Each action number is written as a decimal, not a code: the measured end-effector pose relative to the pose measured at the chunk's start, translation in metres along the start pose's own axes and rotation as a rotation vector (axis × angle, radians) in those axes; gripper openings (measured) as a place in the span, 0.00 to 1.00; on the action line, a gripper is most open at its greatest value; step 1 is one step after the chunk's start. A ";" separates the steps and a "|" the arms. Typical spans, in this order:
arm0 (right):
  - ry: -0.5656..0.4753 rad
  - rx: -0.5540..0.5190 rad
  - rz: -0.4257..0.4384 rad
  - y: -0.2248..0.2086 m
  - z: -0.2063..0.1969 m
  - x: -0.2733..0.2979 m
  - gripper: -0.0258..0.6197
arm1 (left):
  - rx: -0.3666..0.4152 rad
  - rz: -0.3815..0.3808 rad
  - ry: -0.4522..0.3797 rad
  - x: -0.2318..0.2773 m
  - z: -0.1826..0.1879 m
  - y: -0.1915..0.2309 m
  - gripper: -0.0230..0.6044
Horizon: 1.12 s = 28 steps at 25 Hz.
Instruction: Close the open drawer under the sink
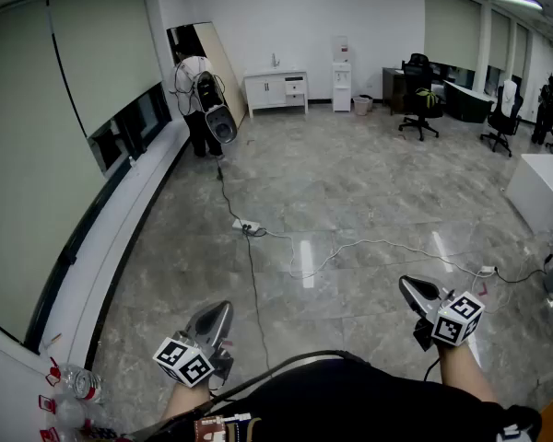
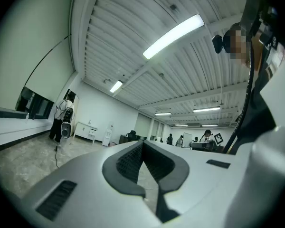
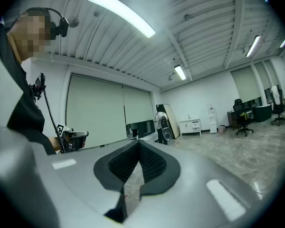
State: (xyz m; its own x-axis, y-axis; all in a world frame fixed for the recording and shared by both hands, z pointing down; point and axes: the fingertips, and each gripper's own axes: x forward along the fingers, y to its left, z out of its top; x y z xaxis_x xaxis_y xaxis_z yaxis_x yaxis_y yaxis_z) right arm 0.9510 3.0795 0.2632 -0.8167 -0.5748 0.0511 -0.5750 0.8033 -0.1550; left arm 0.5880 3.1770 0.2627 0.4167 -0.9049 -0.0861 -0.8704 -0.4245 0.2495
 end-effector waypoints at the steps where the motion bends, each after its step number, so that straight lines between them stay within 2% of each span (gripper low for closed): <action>1: 0.002 -0.001 0.000 0.001 0.001 0.001 0.04 | -0.007 -0.005 -0.006 -0.001 0.000 0.001 0.03; 13: 0.002 0.005 -0.002 0.028 0.000 0.035 0.04 | -0.013 -0.011 -0.003 -0.025 0.010 0.035 0.03; 19: -0.023 0.078 -0.004 0.045 -0.005 0.059 0.04 | -0.025 -0.011 0.010 -0.047 0.009 0.063 0.03; 28: 0.006 0.089 -0.025 0.072 -0.020 0.092 0.04 | -0.055 -0.006 0.032 -0.076 0.007 0.109 0.03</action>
State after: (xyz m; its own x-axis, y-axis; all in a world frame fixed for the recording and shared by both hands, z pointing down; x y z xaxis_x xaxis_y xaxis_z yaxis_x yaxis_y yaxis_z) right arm 0.8337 3.0873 0.2767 -0.8026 -0.5933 0.0617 -0.5889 0.7715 -0.2409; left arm 0.4601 3.1989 0.2901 0.4308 -0.9006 -0.0569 -0.8524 -0.4268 0.3020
